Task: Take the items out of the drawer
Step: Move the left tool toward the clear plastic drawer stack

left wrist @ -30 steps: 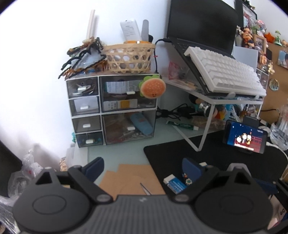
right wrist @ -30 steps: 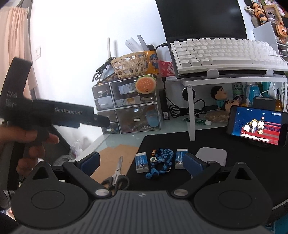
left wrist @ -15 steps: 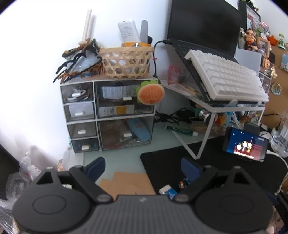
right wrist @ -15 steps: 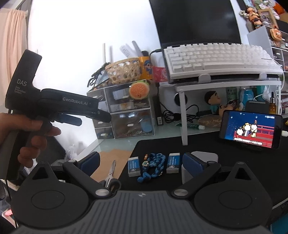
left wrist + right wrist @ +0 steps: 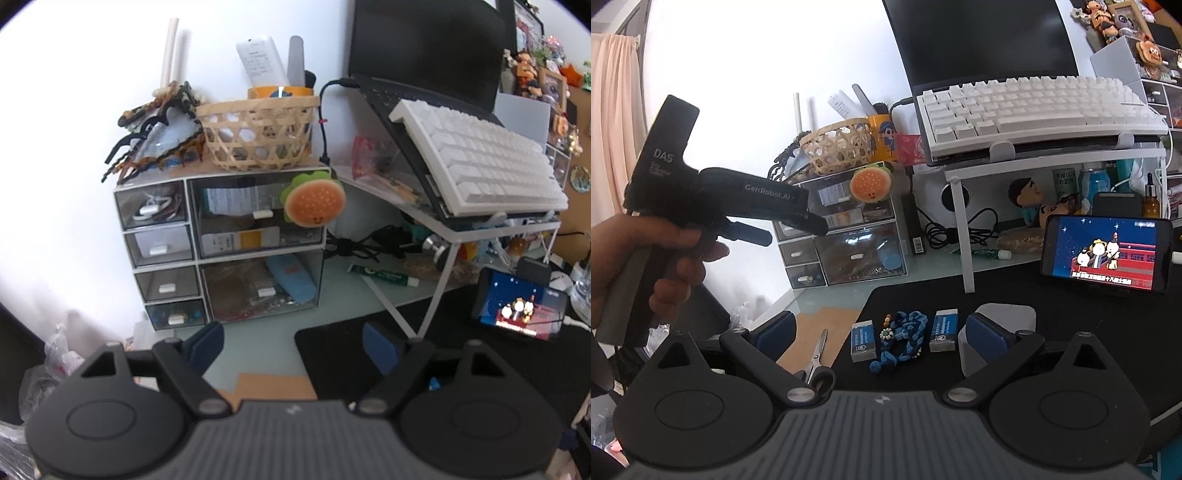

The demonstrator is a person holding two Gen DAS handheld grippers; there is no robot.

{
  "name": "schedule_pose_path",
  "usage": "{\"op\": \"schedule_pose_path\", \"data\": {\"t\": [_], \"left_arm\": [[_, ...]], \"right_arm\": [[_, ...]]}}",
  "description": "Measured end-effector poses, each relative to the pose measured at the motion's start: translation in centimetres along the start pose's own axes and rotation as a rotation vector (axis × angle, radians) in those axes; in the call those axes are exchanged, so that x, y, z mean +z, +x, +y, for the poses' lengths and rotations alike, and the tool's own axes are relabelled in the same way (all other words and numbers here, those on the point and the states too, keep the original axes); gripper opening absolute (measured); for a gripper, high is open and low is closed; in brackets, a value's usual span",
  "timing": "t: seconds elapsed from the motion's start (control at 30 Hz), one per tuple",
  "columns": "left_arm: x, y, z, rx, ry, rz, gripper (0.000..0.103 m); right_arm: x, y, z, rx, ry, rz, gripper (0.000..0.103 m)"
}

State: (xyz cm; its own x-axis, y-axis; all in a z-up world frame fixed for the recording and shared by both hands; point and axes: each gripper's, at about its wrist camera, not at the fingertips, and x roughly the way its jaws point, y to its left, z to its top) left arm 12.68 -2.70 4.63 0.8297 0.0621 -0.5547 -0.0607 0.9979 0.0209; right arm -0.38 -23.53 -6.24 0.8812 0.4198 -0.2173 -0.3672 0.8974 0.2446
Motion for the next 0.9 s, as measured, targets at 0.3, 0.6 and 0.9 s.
{"op": "schedule_pose_path", "data": {"t": [0.3,0.6,0.9], "left_arm": [[0.8,1.3,-0.1,0.019,0.007,0.016,0.081],[1.6,3.2,-0.7,0.032,0.000,0.032,0.076],[2.6,4.9,-0.1,0.048,-0.019,0.060,0.068]], "right_arm": [[0.0,-0.2,-1.3,-0.015,0.023,-0.007,0.101],[0.0,-0.2,-3.0,-0.042,0.043,-0.009,0.100],[-0.1,0.1,-3.6,-0.031,0.060,0.006,0.100]]}}
